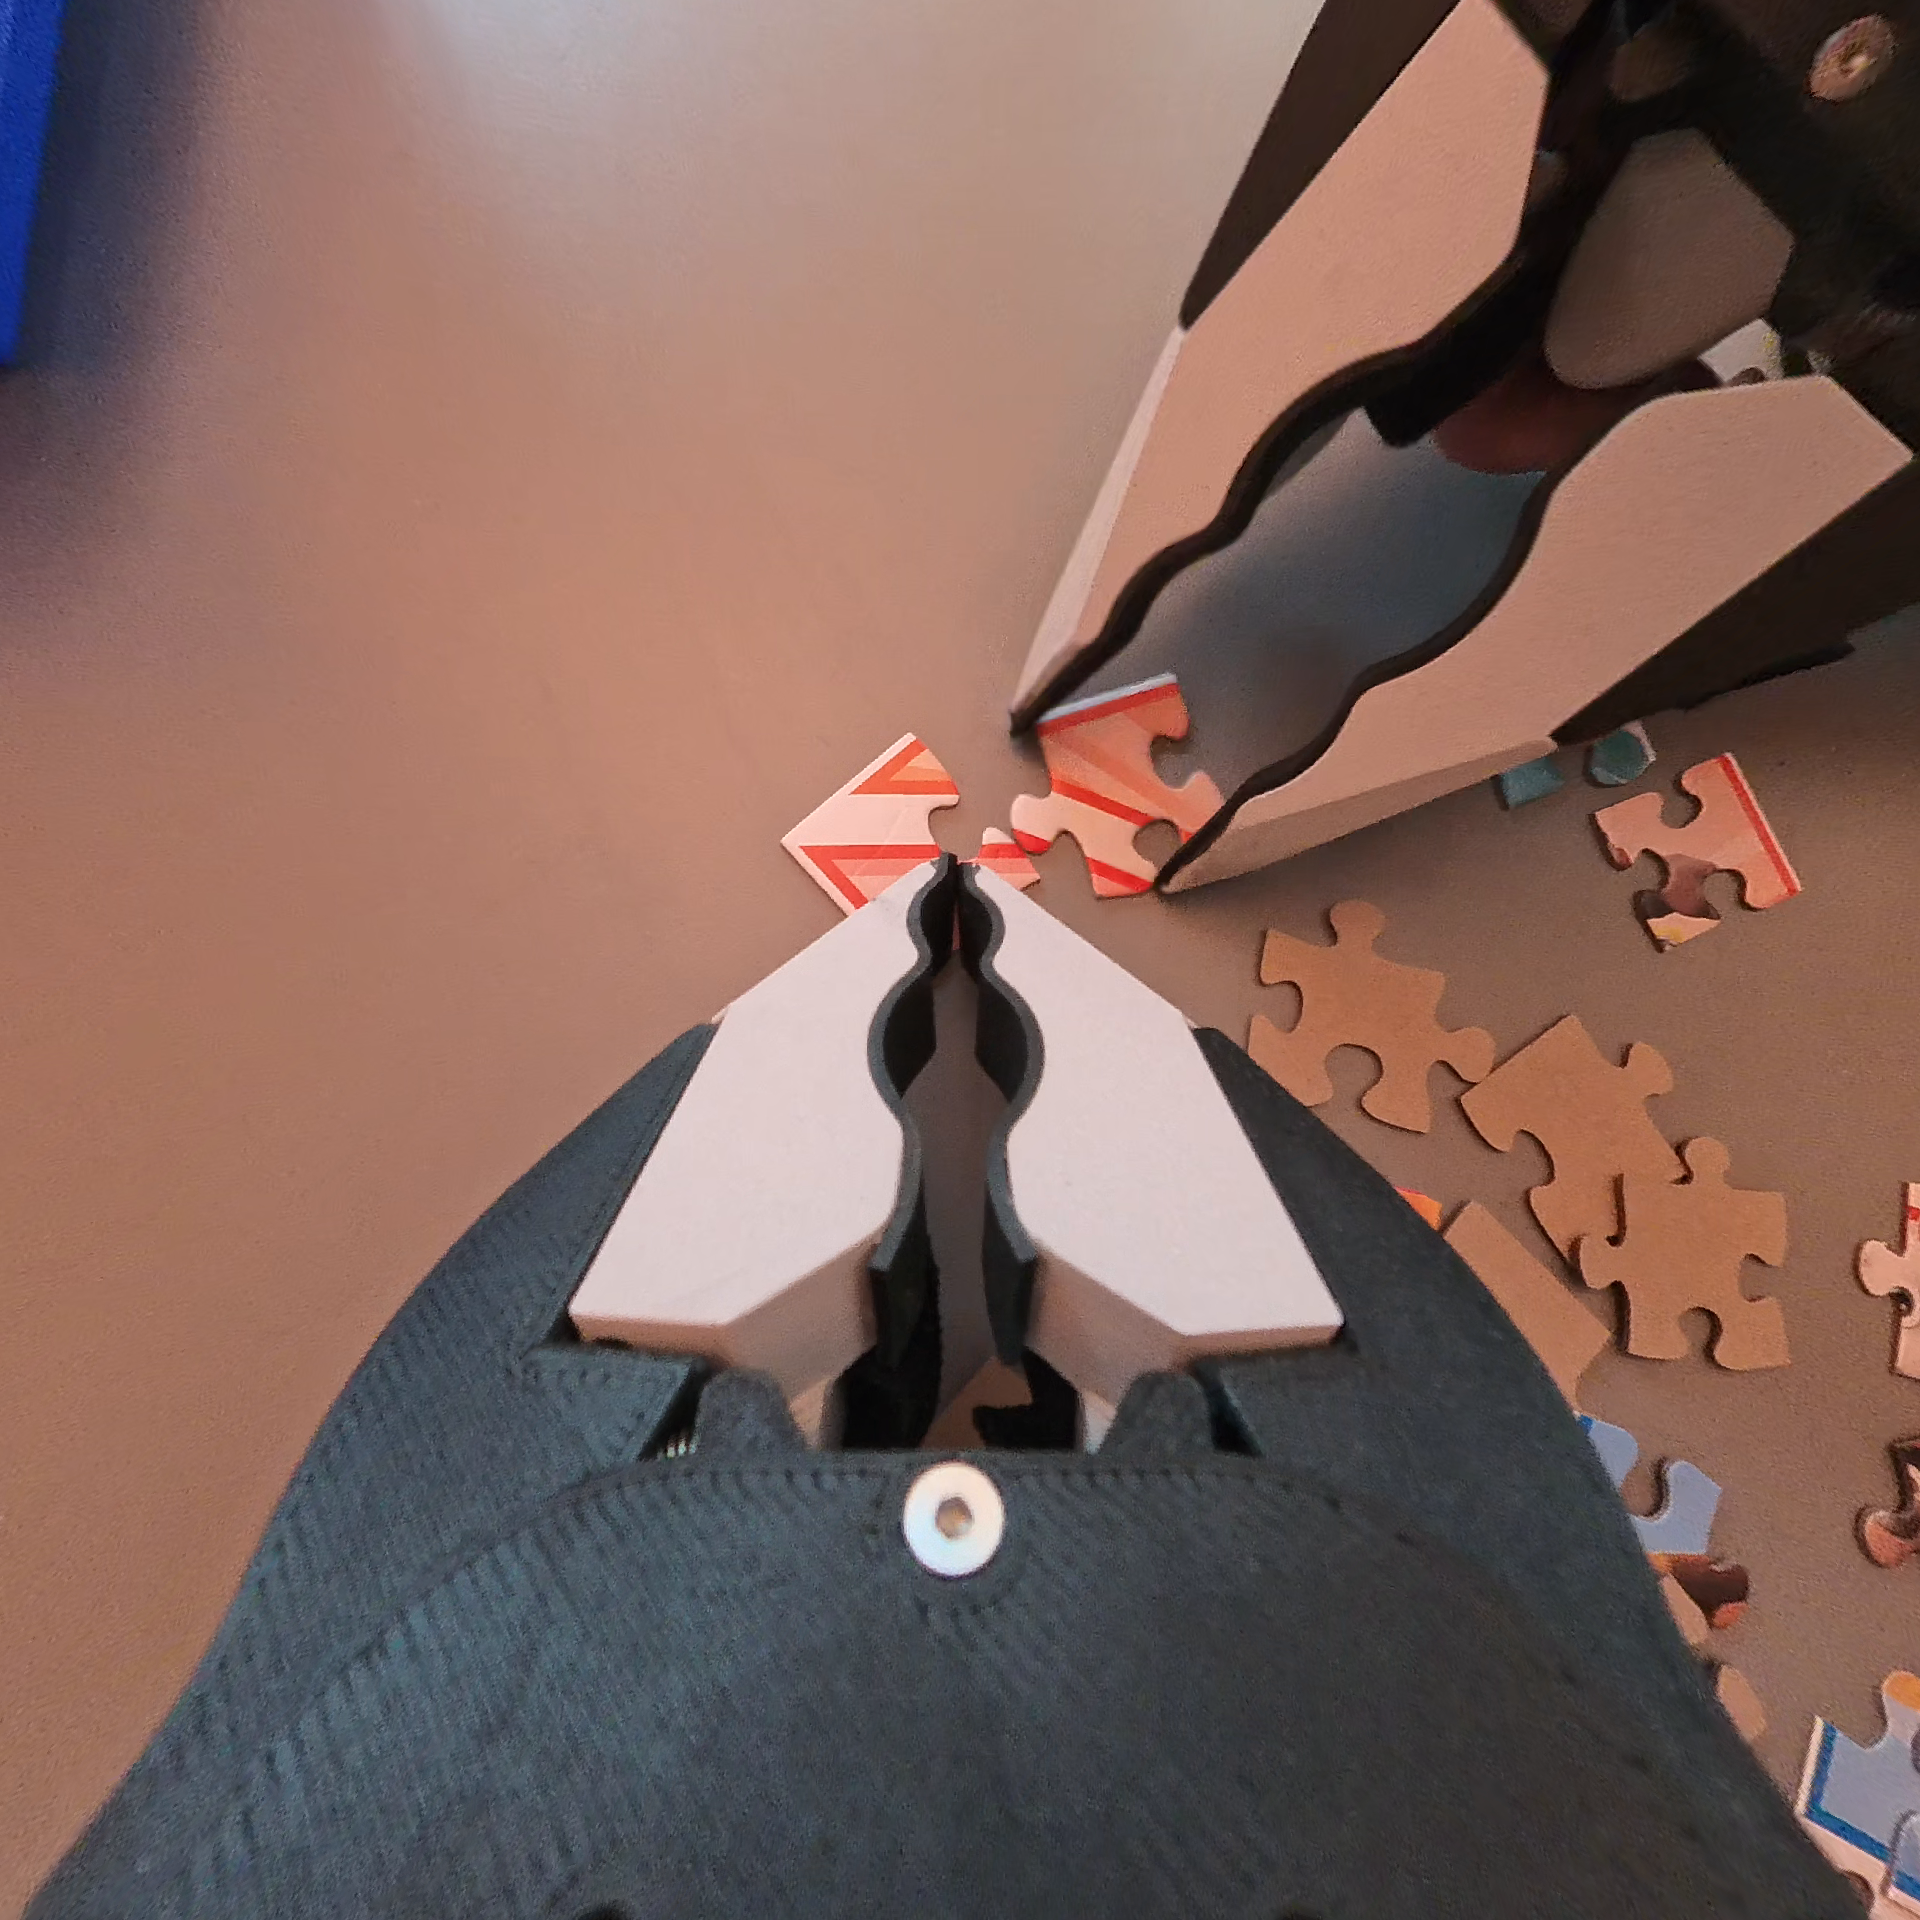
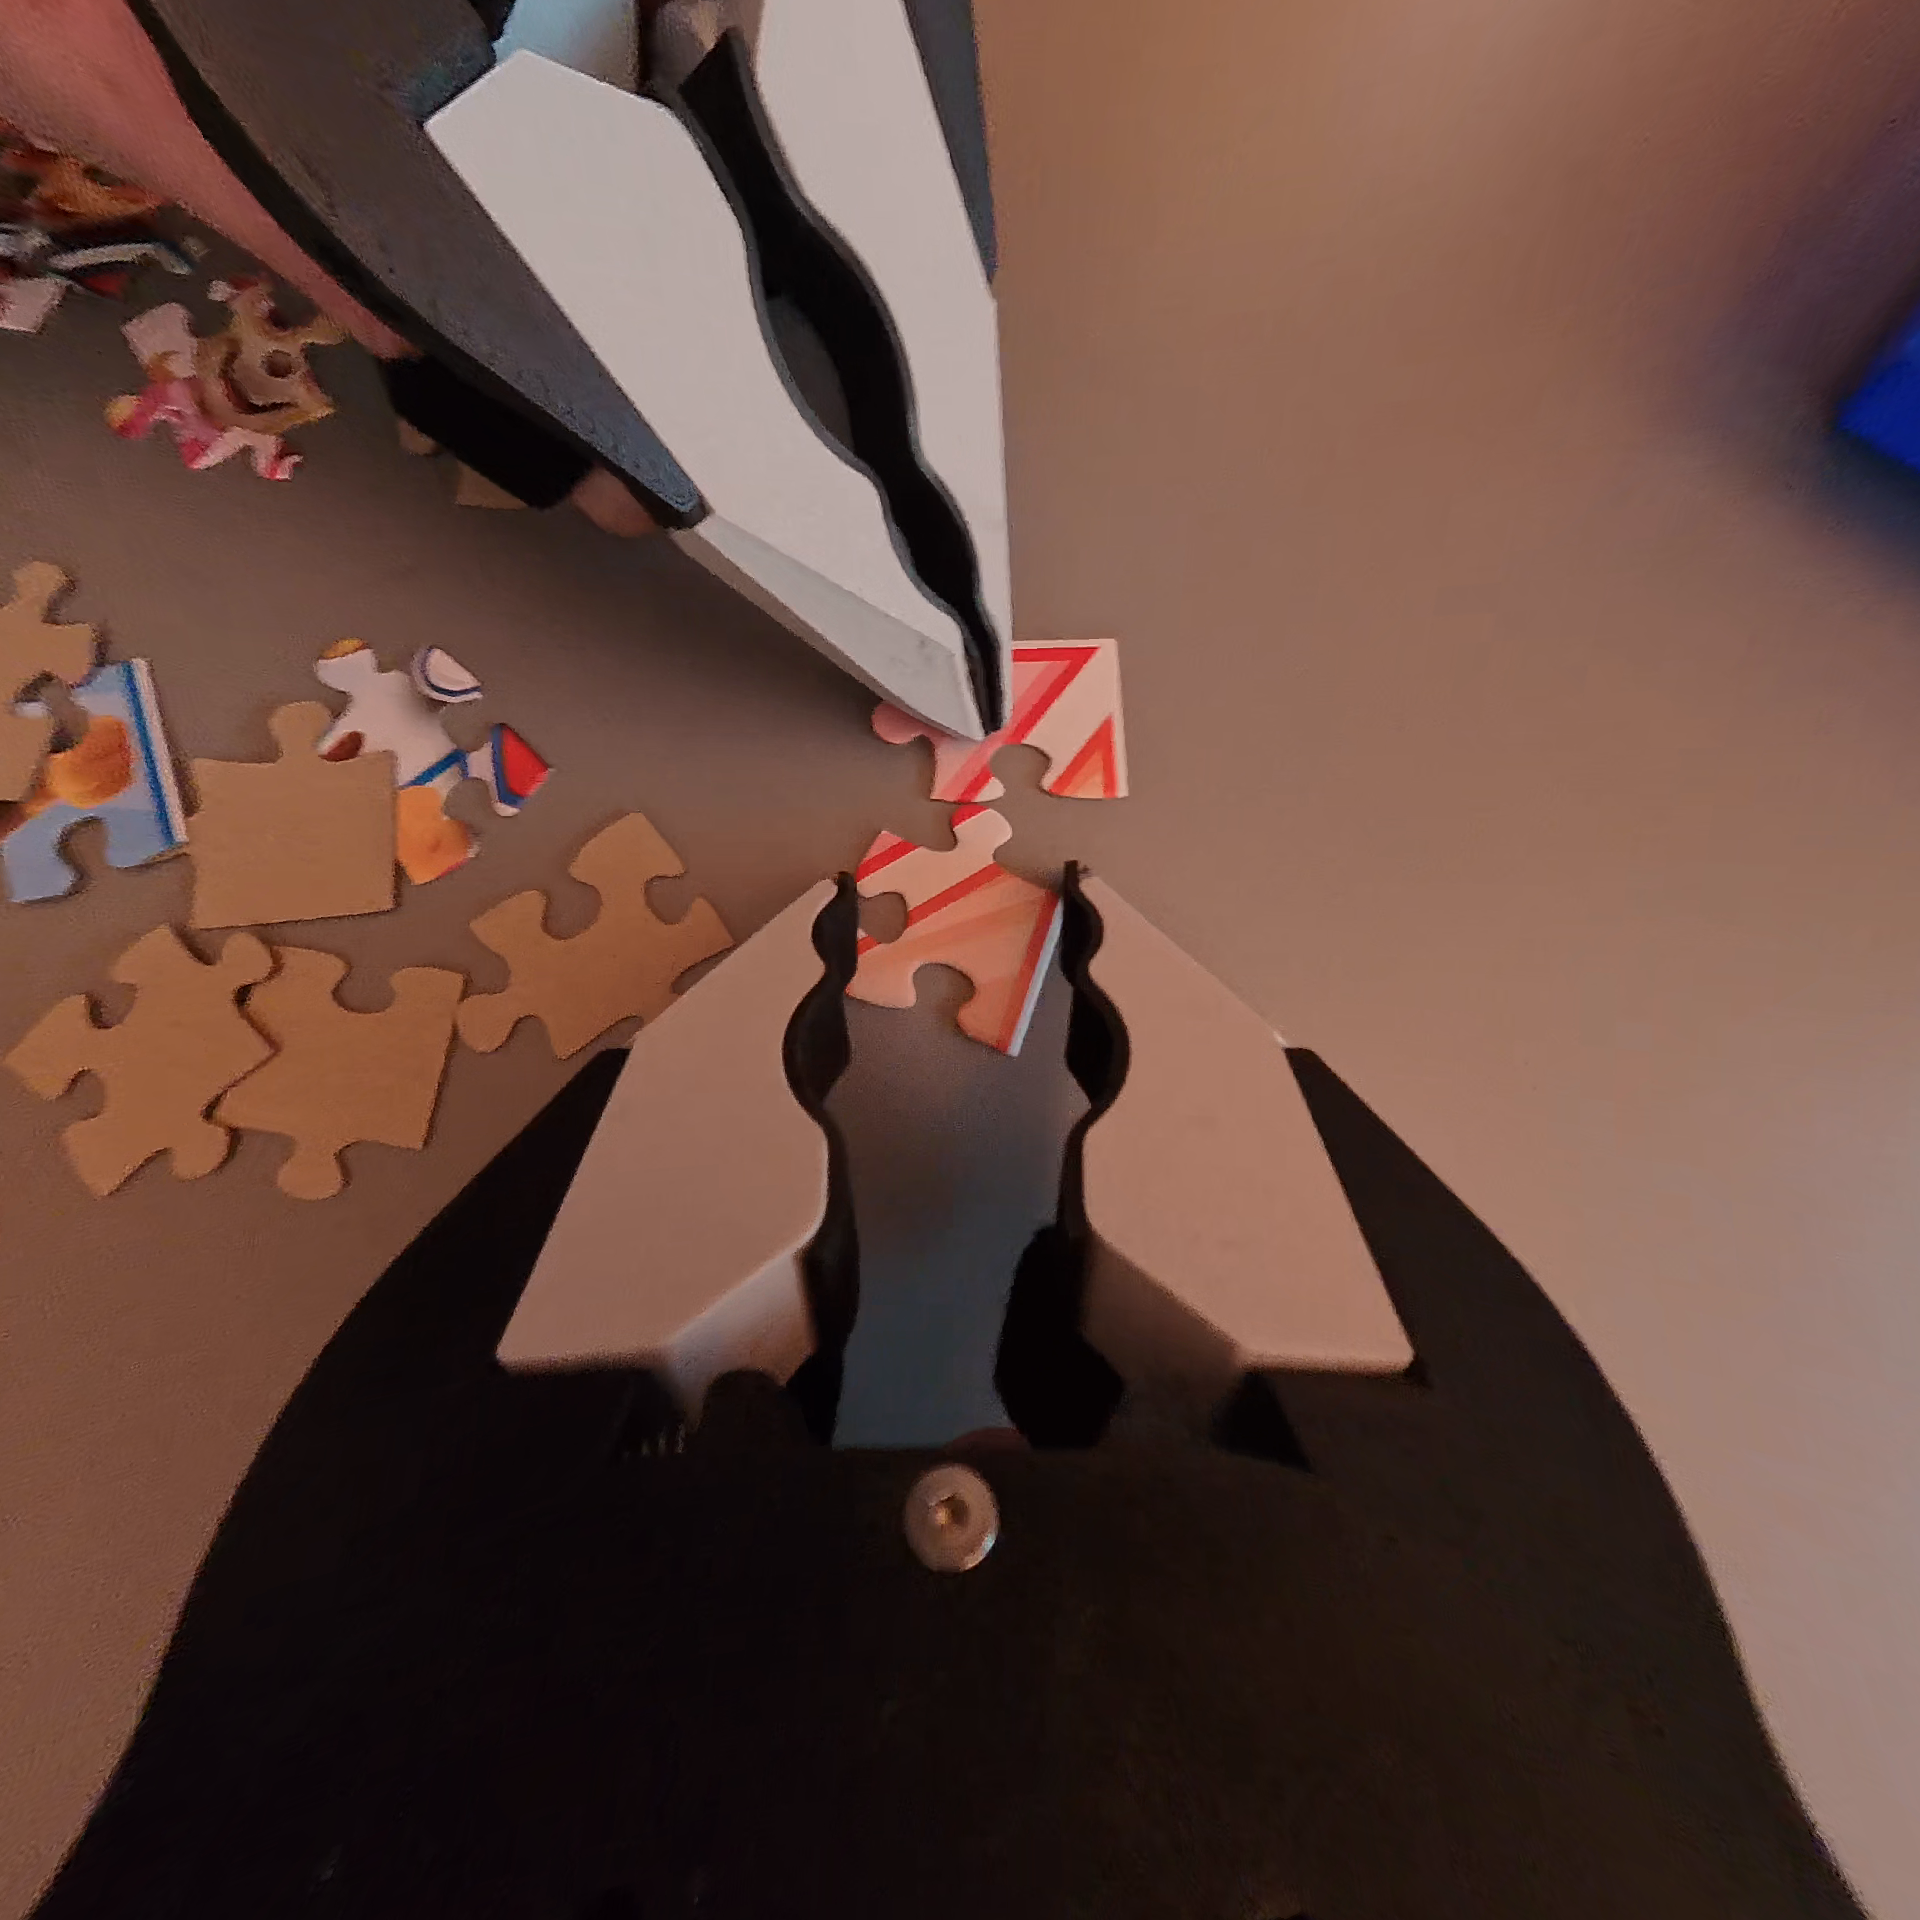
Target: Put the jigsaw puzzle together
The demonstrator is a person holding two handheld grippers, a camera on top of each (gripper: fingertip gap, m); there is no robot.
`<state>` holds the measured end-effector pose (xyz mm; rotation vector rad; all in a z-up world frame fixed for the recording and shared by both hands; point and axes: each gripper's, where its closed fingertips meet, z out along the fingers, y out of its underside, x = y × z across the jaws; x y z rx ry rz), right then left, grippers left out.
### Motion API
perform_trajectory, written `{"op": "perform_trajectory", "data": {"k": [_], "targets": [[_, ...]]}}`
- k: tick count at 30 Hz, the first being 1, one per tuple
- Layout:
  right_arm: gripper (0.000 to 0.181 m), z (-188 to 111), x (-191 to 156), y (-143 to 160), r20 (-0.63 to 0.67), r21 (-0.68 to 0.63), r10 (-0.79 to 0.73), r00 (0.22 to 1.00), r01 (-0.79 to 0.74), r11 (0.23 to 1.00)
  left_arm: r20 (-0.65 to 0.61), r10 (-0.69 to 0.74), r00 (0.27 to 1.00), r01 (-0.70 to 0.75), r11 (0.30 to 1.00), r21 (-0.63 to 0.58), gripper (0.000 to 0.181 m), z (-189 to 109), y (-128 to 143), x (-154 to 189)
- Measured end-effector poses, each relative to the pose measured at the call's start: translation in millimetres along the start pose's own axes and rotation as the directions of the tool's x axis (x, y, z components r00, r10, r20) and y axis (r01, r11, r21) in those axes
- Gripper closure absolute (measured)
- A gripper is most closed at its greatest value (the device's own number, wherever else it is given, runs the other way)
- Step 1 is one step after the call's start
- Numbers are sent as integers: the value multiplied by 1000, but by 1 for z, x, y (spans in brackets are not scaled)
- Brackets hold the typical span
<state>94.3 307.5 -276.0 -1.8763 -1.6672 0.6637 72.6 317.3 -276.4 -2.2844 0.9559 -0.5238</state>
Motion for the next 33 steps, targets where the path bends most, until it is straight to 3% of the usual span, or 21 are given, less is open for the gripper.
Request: {"op": "perform_trajectory", "data": {"k": [5,20,21,27,28,30,33], "targets": [[164,4,0,-4,46,1,-6,999,6,1000,-4,-2,1000,2,1000,4,181,0,0,0],[166,2,-4,-4,61,74,-7,998,3,997,-36,0,999,0,1000,-8,181,-1,-1,4],[181,1,-5,-5,66,84,-11,998,5,996,-50,-1,999,1,1000,-3,181,-1,-2,6],[181,-4,-3,-7,59,102,-17,998,11,995,-44,8,999,-9,1000,-21,179,-2,0,3],[178,-7,1,-8,44,106,-15,999,10,994,-44,9,999,-10,1000,-24,178,-3,0,3],[154,-10,15,-6,-1,91,-9,1000,9,996,-41,15,999,-16,999,-33,177,-4,1,2],[143,-10,38,-4,-37,61,-11,999,13,998,-25,26,999,-27,999,-39,176,-3,1,-1]]}}
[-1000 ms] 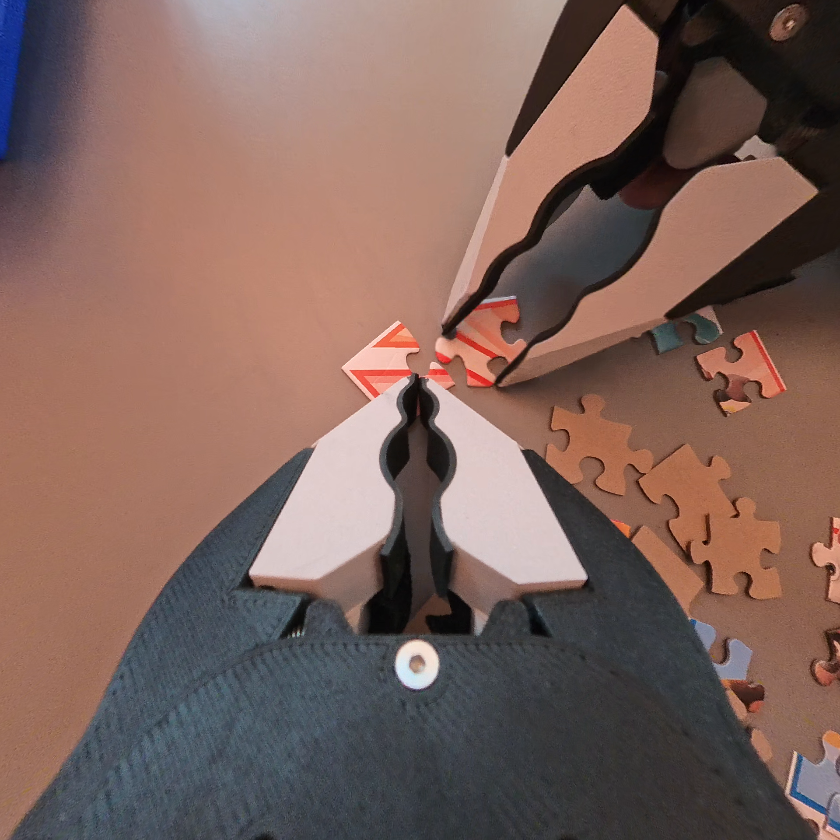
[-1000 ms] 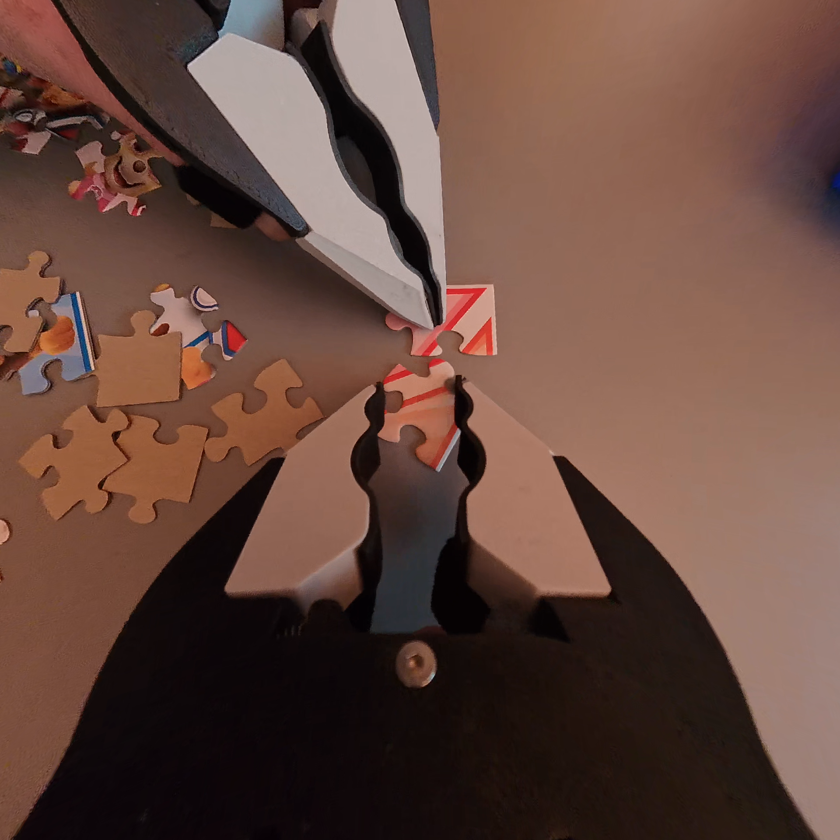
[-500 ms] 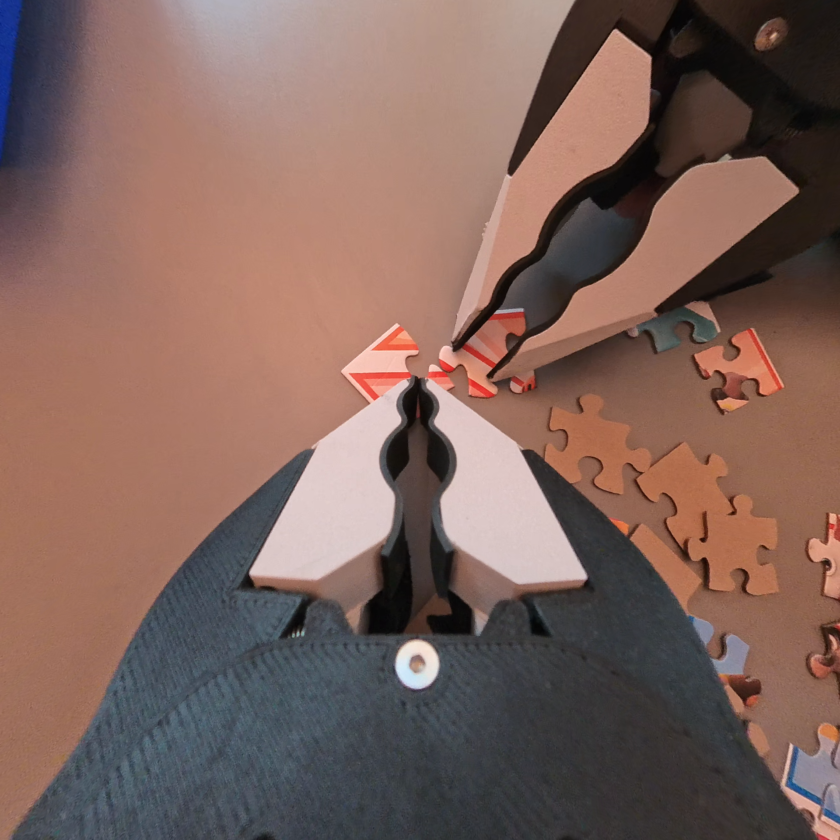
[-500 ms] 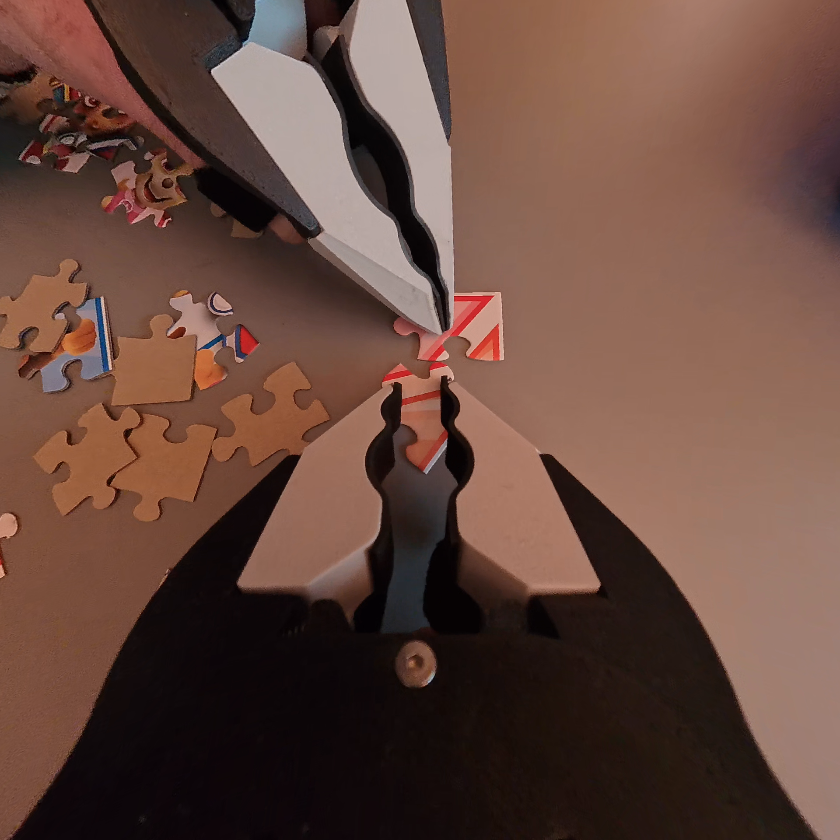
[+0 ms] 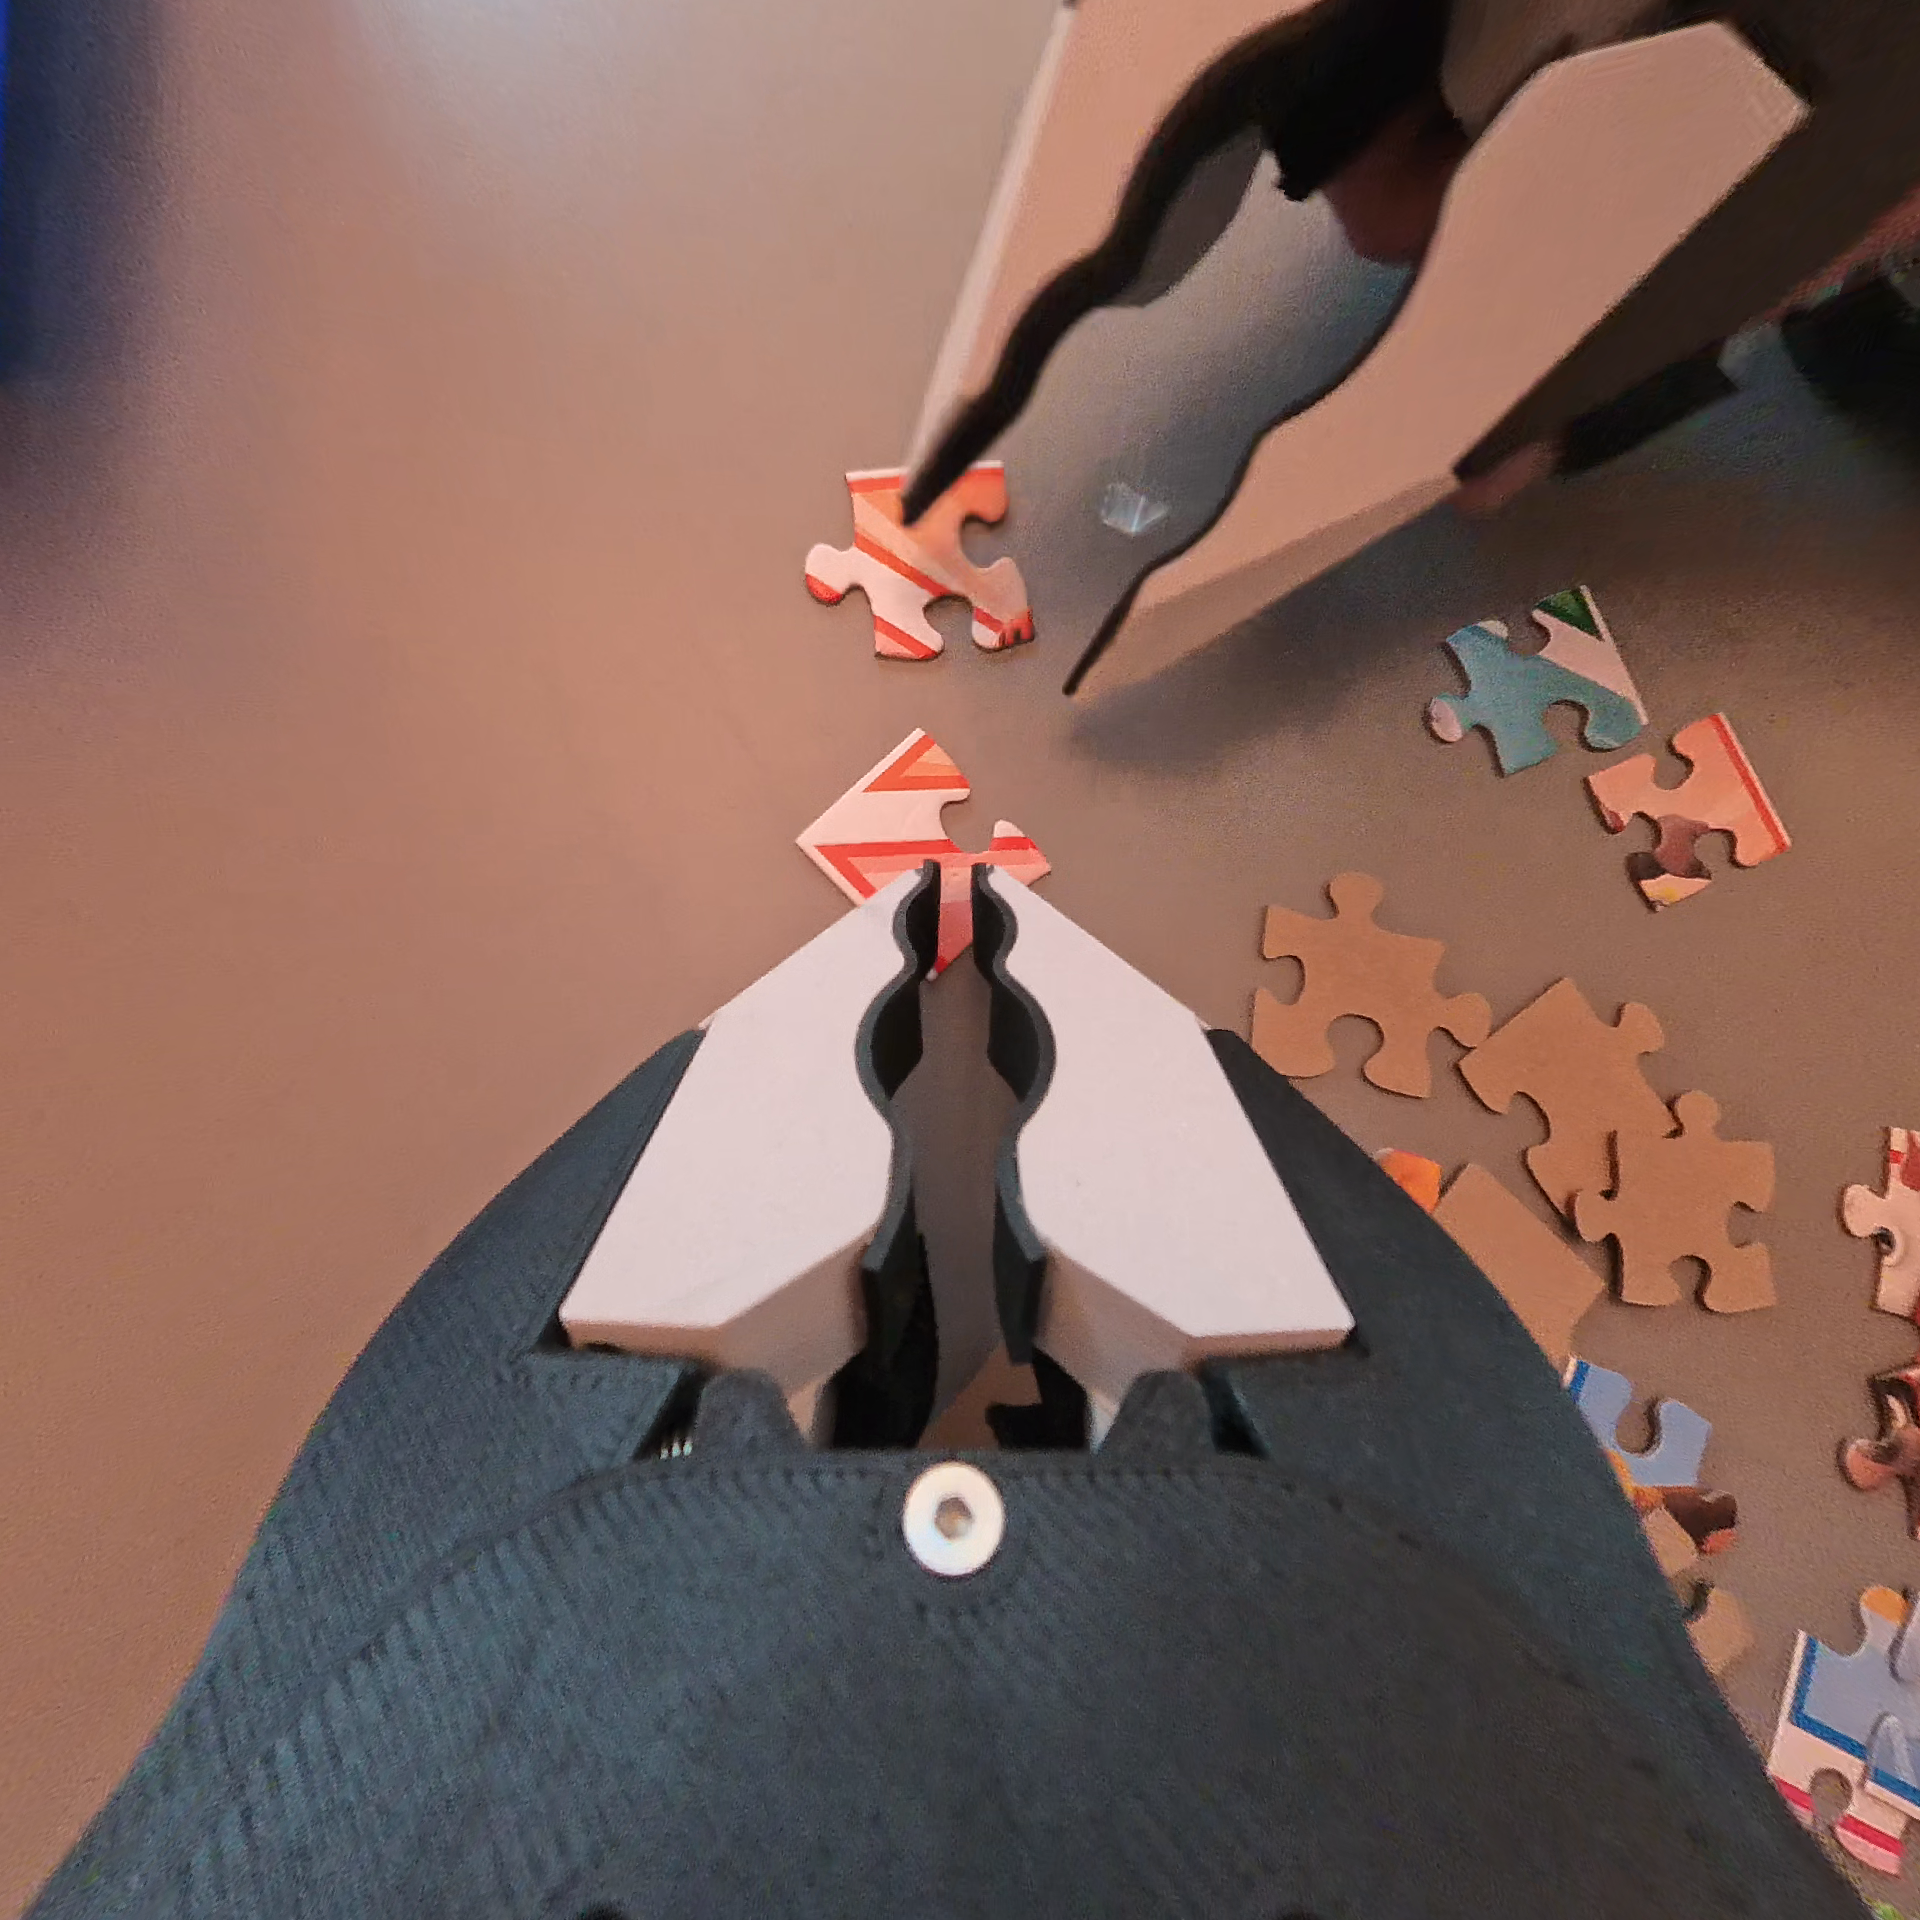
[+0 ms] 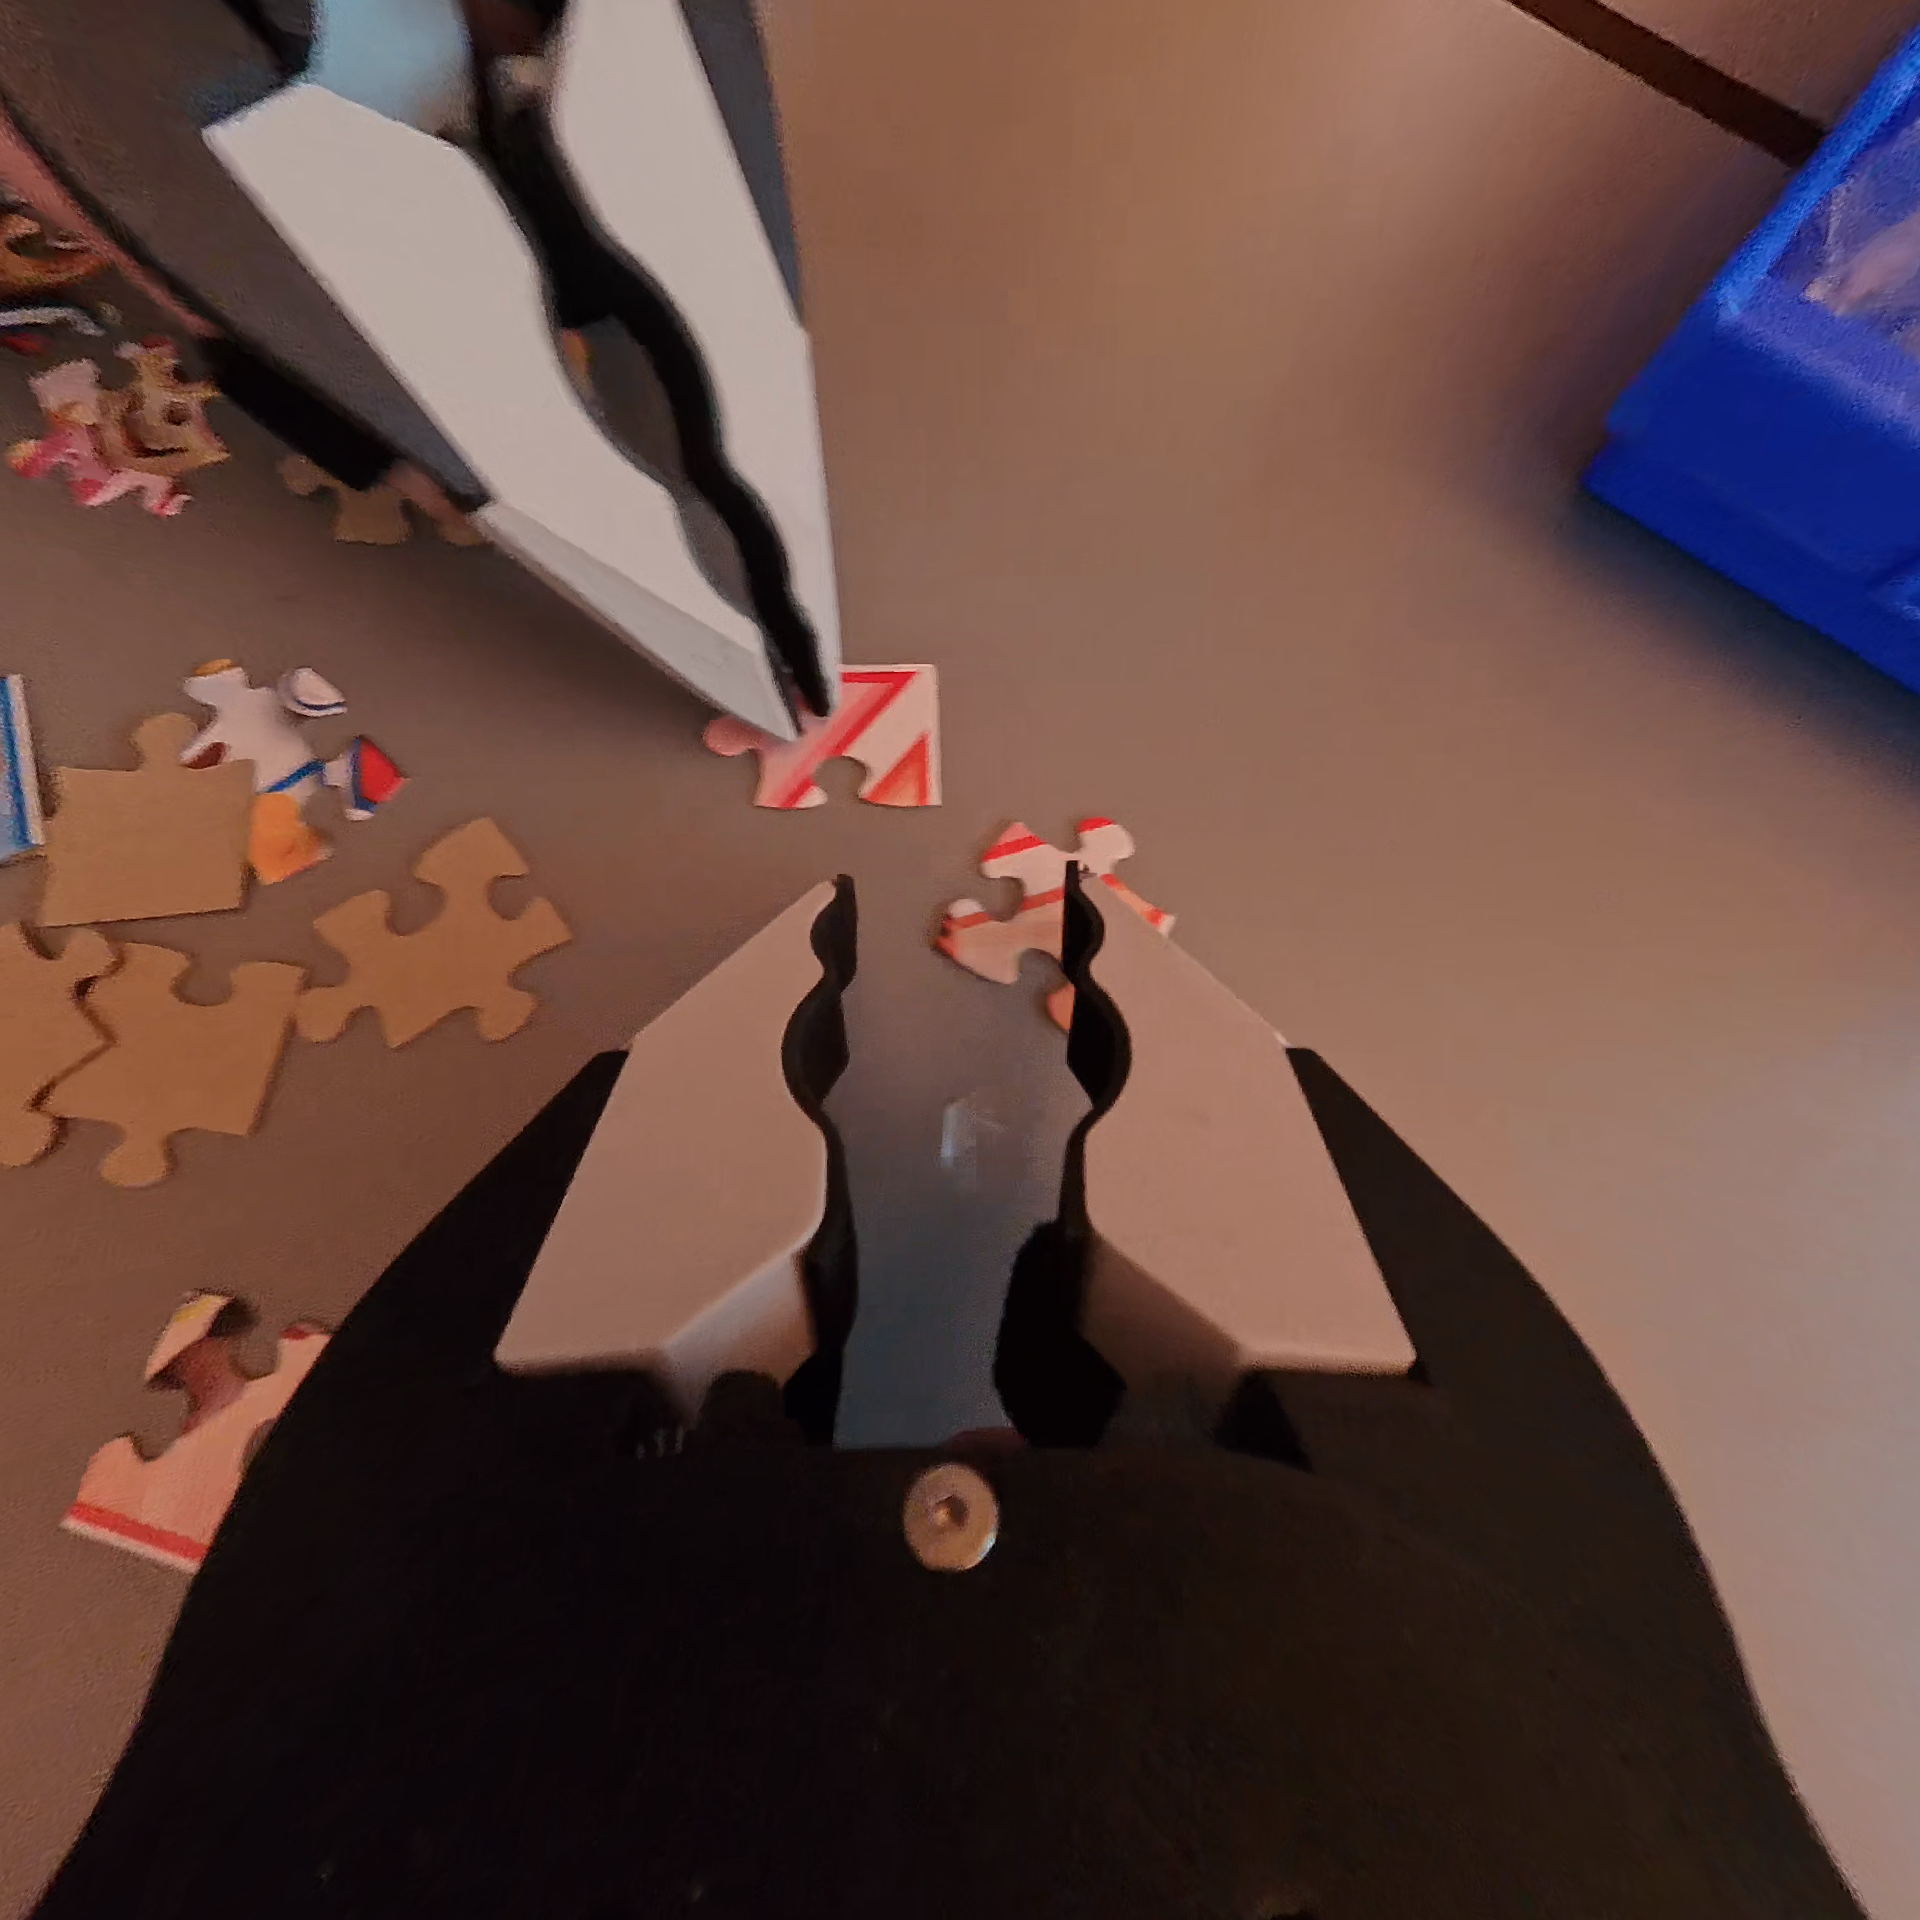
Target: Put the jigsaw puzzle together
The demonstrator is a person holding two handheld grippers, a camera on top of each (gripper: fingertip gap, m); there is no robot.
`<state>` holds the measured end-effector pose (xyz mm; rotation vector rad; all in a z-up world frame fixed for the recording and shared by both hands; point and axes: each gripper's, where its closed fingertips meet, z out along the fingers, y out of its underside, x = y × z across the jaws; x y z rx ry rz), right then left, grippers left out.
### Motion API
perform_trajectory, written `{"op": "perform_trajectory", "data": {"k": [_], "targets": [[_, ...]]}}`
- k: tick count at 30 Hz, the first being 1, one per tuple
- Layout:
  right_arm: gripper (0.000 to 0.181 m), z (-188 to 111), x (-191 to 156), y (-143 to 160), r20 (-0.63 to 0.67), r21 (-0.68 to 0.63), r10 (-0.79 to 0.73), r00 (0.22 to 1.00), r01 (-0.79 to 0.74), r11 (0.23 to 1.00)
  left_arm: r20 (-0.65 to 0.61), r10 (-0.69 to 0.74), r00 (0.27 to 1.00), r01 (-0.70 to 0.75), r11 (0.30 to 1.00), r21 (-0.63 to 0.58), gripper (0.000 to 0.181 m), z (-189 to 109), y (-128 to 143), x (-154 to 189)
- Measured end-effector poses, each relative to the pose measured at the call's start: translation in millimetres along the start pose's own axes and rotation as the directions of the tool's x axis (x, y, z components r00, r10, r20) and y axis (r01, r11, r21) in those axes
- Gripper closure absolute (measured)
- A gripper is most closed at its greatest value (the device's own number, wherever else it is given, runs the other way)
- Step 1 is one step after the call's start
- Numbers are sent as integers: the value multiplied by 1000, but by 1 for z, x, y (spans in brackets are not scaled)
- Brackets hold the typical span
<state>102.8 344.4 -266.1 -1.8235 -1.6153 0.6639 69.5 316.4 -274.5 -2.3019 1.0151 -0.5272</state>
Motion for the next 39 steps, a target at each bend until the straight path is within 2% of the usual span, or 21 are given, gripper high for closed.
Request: {"op": "perform_trajectory", "data": {"k": [5,12,14,24,25,26,32,36,39], "targets": [[134,14,20,2,27,-99,13,1000,-11,995,-11,-6,1000,6,1000,5,180,3,-3,0],[159,15,23,3,99,-234,-32,995,55,971,-34,-21,999,22,1000,16,181,4,-4,-1],[160,15,22,3,100,-261,-49,994,74,963,-32,-16,999,17,1000,13,181,5,-5,-1],[167,15,18,2,117,-312,-89,989,122,942,-36,-10,999,10,1000,11,181,5,-5,-1],[170,14,17,2,123,-311,-92,988,126,942,-36,-9,999,10,1000,11,181,5,-5,-1],[181,14,15,1,134,-310,-94,986,132,941,-36,-8,999,9,1000,10,181,5,-5,-1],[181,12,10,0,142,-312,-107,984,147,938,-30,-2,1000,3,1000,17,175,1,-8,-3],[146,9,18,5,122,-369,-129,984,165,915,-15,14,1000,-14,1000,23,175,-1,-18,-5],[143,11,18,6,156,-402,-133,979,186,896,3,26,1000,-26,1000,-8,173,3,-17,-7]]}}
